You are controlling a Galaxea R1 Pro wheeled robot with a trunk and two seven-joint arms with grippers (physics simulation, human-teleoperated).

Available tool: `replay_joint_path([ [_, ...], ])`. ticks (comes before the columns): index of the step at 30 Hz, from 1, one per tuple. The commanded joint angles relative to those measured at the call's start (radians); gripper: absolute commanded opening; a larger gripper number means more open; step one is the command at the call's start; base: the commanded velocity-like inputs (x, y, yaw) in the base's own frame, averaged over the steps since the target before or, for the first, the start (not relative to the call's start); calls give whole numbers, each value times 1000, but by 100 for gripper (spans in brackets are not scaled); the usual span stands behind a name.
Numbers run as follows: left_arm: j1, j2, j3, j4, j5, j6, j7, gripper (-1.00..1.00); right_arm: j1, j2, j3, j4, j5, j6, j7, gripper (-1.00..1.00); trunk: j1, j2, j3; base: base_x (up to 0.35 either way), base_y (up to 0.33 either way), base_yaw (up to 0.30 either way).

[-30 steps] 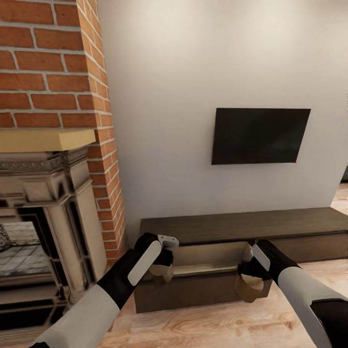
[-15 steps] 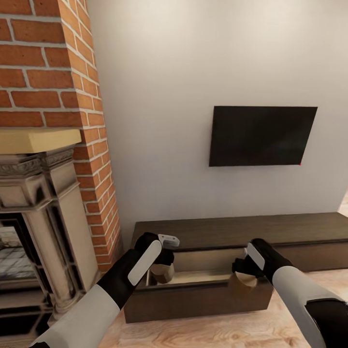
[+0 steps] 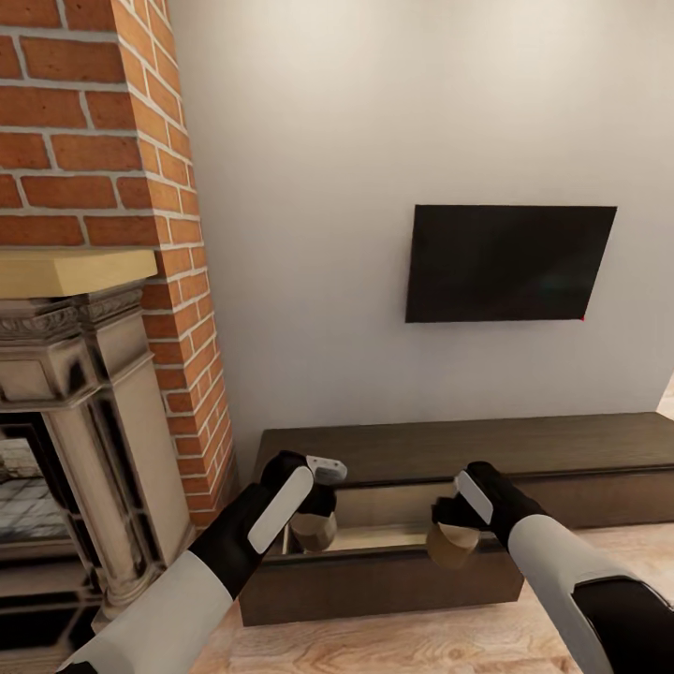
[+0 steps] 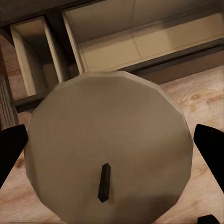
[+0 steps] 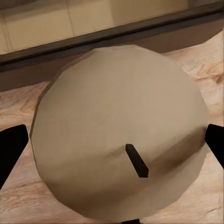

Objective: Place each of the two pumpkins and all three candles from the living room inside a cabinet in the living room (use any cabinet), then make sure every cabinet is closed, and position the cauldron so it is next to a table in the living room.

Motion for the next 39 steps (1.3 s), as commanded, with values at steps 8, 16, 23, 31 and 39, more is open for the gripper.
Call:
replay_joint_path([
  [8,-1,4,0,60,9,1,36,-100,-1,52,20,0,48,5,-8,-100,0,-1,-1,0,0,0],
  [16,-29,3,-1,234,12,-117,100,-100,-1,57,21,2,55,6,-8,-100,0,-1,-1,0,0,0],
  [23,-103,3,0,459,18,-244,102,-100,-1,57,21,1,54,6,-5,-100,0,-1,-1,0,0,0],
  [31,-135,2,1,485,20,-258,106,-100,-1,57,21,1,53,7,4,-100,0,-1,-1,0,0,0],
  [39,-138,2,2,486,27,-257,105,-100,-1,56,22,0,53,6,22,-100,0,-1,-1,0,0,0],
])
